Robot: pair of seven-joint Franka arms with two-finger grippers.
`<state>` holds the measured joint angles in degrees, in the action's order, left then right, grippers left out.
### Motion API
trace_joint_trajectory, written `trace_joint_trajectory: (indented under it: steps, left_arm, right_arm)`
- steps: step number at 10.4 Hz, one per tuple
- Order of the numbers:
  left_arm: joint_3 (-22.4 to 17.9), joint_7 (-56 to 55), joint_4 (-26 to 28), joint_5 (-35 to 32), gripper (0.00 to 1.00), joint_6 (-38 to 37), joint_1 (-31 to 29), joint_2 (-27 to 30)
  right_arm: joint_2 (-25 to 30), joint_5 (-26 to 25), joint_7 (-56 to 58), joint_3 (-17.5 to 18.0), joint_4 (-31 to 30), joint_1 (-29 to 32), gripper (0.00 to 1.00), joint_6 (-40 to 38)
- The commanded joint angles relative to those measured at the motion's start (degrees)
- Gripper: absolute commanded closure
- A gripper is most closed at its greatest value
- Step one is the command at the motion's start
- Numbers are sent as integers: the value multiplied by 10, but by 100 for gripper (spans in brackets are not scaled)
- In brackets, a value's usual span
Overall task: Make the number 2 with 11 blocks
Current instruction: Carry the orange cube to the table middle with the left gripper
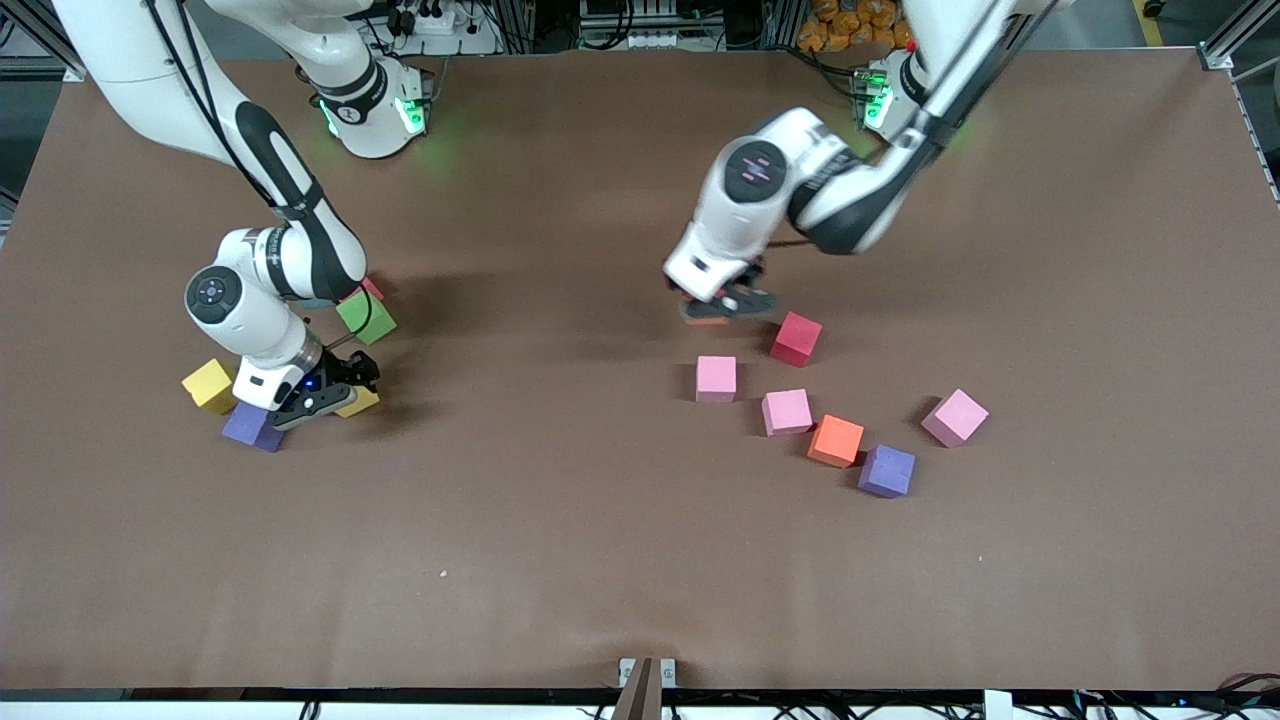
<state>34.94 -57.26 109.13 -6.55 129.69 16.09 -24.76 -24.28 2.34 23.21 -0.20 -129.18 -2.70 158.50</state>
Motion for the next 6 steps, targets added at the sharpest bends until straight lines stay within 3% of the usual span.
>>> trace_joint_trajectory:
  steps: [1, 3, 6]
  left_arm:
    - [-10, -40, -91, -19, 96, -15, 66, -94]
    - [-44, -47, -129, -21, 96, -15, 127, -131]
    - [-132, -58, -152, -19, 94, -15, 257, -163]
  right_arm:
    - [5, 13, 11, 4, -2, 0, 43, 1]
    - [21, 13, 2, 5, 2, -3, 48, -18]
    - [84, 13, -26, 5, 35, -19, 48, -157]
